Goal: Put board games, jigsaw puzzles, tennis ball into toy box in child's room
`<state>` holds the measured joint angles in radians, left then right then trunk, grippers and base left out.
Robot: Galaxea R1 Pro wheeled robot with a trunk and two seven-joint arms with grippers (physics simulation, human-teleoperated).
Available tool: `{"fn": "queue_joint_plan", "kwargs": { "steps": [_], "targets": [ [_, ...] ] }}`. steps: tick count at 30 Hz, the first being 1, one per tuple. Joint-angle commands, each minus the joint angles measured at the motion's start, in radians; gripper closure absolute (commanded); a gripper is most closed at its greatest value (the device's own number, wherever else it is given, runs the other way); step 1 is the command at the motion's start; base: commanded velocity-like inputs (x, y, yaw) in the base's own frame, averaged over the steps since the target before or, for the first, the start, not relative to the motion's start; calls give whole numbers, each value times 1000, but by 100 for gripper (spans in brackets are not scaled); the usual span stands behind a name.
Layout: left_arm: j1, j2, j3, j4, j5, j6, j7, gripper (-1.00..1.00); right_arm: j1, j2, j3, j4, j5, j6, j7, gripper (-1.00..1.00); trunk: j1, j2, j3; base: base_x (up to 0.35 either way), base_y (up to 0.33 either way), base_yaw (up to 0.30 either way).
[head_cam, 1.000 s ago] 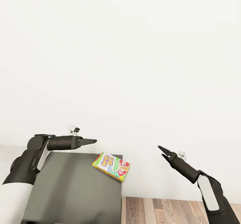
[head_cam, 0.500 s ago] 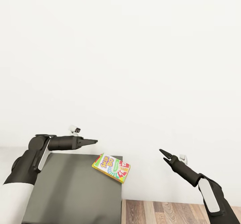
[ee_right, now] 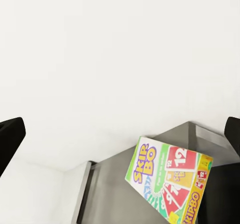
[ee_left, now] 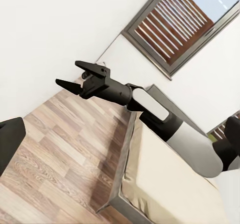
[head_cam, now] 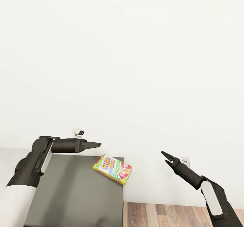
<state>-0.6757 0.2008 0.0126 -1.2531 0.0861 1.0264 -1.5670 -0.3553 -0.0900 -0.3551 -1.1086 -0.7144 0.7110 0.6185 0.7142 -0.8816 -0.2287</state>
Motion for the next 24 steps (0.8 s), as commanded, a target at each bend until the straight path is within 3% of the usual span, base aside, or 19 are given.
{"fn": "queue_joint_plan", "kwargs": {
  "steps": [1, 15, 24],
  "targets": [
    [-1, 0, 0, 0, 0, 11, -4, -100, -1, 0, -2, 0, -3, 7, 1, -100, 4, -8, -5, 0, 0, 0],
    [-1, 2, 0, 0, 1, 11, -4, -100, -2, 10, 1, 2, -6, 5, -4, -100, 58, -106, -49, 0, 0, 0],
    [-1, 3, 1, 0, 2, 11, -4, -100, -7, 16, 82, 0, -4, 0, -48, -100, 92, -169, -77, 0, 0, 0]
  ]
}}
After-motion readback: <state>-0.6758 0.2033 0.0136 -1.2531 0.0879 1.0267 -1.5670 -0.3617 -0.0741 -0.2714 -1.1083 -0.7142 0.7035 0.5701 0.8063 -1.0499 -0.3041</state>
